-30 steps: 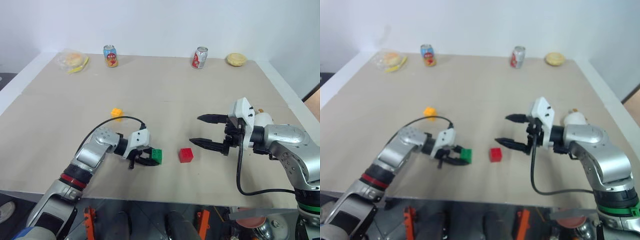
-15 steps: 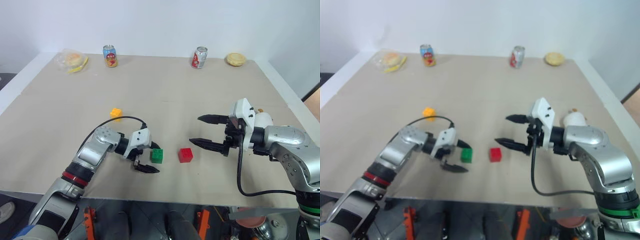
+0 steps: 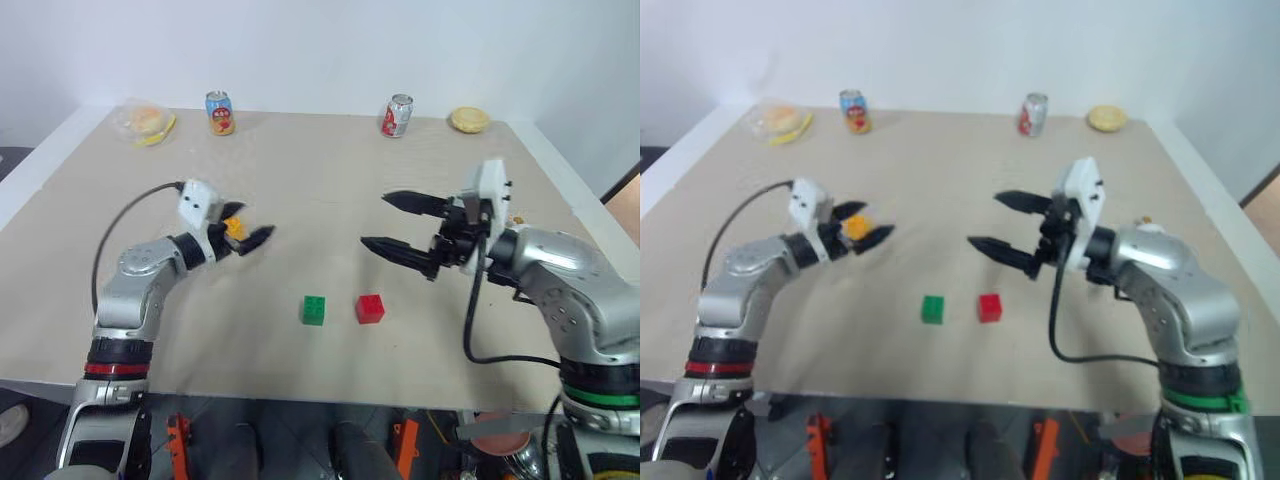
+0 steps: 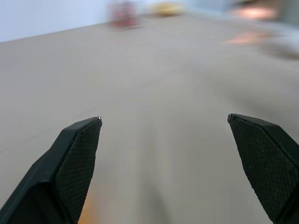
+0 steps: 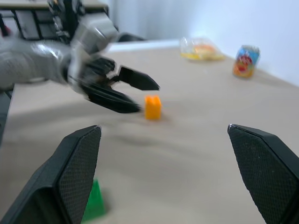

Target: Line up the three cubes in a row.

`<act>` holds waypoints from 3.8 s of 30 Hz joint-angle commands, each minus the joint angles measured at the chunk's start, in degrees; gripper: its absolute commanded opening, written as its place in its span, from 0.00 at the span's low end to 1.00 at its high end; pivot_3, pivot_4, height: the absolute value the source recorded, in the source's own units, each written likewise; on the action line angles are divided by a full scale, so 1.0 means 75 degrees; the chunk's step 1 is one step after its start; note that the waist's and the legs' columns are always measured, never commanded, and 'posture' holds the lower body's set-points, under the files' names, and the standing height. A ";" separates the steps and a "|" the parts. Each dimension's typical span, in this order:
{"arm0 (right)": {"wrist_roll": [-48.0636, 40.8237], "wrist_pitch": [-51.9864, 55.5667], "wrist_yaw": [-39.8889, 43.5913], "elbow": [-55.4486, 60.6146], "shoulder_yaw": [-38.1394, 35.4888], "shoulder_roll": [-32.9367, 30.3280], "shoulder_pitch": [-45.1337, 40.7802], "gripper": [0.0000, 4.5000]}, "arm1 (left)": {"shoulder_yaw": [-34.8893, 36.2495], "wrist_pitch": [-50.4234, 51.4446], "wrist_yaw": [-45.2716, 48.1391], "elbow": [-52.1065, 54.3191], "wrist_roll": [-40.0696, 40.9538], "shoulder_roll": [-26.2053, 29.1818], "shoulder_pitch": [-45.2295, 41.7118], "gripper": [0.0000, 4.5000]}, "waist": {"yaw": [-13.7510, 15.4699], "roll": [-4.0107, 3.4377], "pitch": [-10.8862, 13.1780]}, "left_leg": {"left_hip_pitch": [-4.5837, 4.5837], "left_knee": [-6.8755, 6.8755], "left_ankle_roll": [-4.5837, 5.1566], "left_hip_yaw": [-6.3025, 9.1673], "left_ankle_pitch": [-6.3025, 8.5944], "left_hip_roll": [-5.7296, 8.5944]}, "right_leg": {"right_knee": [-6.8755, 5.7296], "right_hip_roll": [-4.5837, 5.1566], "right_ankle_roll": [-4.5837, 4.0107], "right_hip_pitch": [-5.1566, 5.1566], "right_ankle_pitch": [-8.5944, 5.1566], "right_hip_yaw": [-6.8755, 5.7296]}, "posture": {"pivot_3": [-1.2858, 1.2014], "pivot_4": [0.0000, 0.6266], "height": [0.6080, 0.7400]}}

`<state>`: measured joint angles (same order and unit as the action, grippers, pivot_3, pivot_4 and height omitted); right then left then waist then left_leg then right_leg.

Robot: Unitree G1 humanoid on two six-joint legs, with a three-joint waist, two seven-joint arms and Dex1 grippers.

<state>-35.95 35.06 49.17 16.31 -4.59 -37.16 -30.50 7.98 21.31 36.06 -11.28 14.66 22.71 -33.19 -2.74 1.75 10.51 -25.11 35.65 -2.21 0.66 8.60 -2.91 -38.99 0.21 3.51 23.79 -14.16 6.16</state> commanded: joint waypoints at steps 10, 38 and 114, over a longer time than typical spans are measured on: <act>0.0514 -0.0641 0.0314 -0.0794 0.0549 0.0481 -0.0782 1.00 | -0.0103 -0.1476 -0.1137 -0.2309 -0.0582 -0.0722 -0.0967 0.99 | 0.0019 0.0004 -0.0001 | -0.0034 -0.0036 -0.0018 0.0000 -0.0005 0.0015 | 0.0025 0.0014 0.0046 0.0021 0.0010 0.0000 | 0.52 0.24 0.95; 0.0499 -0.0561 0.0343 -0.0473 0.0418 0.0401 -0.0547 1.00 | -0.0652 -0.2217 -0.0168 -0.2887 -0.0968 -0.0189 -0.0920 0.30 | 0.0003 0.0004 -0.0001 | -0.0034 -0.0039 -0.0031 0.0002 -0.0013 0.0013 | 0.0023 0.0011 0.0044 0.0025 0.0015 -0.0003 | 0.52 0.24 0.95; 0.2726 -0.2848 -0.5475 -0.0884 -0.1166 0.3307 0.2457 1.00 | 0.0403 -0.1280 -0.3491 0.0833 -0.0839 -0.1072 0.1025 1.00 | 0.0025 0.0016 -0.0006 | -0.0025 -0.0036 -0.0044 0.0005 -0.0007 0.0003 | 0.0020 0.0007 0.0038 0.0014 0.0006 -0.0003 | 0.52 0.24 0.95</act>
<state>-18.67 18.78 11.44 9.72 -13.42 -13.10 -12.46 10.11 14.33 12.92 -5.87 9.76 15.14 -25.12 -2.55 1.87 10.46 -25.30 35.37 -2.55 0.70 8.56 -2.87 -38.83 0.29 3.82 23.88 -14.14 6.13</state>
